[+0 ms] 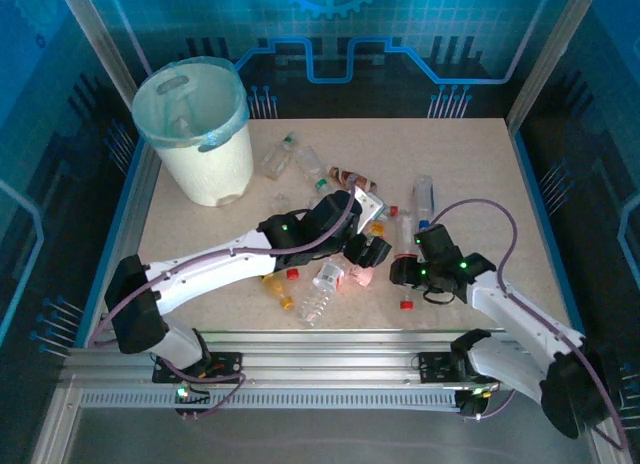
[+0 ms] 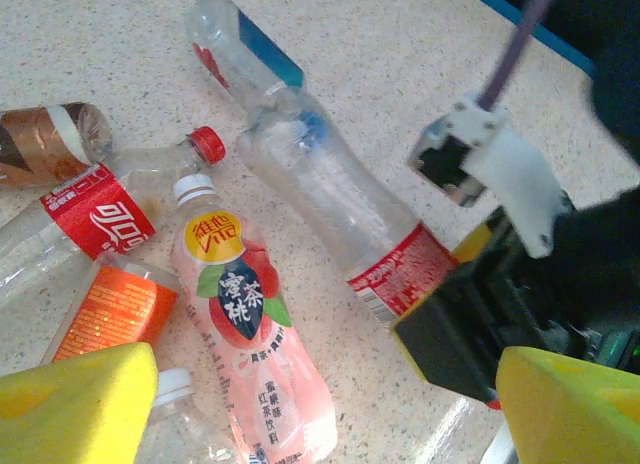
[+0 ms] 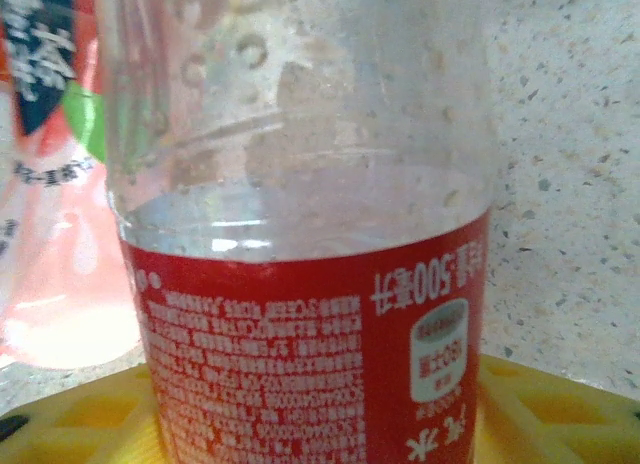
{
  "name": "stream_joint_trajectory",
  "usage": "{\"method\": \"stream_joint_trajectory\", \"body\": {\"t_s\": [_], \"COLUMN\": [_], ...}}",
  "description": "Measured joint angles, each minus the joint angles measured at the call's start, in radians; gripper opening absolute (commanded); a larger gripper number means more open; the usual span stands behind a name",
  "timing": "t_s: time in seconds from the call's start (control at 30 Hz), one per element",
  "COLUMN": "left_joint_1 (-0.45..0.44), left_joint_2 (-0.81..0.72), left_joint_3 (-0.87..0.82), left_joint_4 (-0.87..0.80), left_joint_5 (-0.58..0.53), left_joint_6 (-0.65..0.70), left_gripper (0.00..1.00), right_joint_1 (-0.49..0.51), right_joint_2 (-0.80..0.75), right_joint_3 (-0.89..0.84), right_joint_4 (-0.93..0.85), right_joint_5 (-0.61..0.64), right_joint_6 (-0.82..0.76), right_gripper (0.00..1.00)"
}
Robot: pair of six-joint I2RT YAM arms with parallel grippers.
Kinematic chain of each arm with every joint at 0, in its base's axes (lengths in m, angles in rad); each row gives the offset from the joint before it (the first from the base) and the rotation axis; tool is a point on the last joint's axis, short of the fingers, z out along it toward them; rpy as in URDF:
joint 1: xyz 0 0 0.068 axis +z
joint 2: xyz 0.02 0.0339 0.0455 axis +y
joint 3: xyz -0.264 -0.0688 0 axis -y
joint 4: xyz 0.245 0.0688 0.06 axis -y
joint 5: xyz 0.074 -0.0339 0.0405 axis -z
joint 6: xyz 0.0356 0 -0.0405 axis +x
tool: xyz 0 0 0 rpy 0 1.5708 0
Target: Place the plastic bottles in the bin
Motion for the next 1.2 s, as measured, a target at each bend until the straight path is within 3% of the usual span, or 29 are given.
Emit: {"method": "stream_joint_trajectory", "body": {"t_s": [0.33,0.57,0.97,1.2], "left_joint_1": [0.121,0.142,0.171,0.193], "left_joint_2": [0.0,0.0,0.0,-0.005], "left_joint_3": [0.032,0.034,0.045,0.014], "left_joint_4": [0.026,0.091,0.177,0.219], "left_joint_5": [0.119,0.238,0.393,0.418], "left_joint_6": [-0.159,-0.198,-0.255,-0.289], "left_gripper": [0.89,0.89,0.85,0.69], "right_joint_1": [0.024,0.048,0.173,0.234], "right_joint_2": [-0.243,-0.346,-0.338,-0.303], "right_joint_3": [0.001,0.003,0.052,0.06], "right_joint_4": [-0.032,0.036,0.18,0.212], "right_joint_5": [-0.02,-0.088,-0.153,-0.156], "right_joint_6": [-0.045,-0.106,-0.209,-0.254], "right_gripper": [0.57,0.57,0.57,0.58]}}
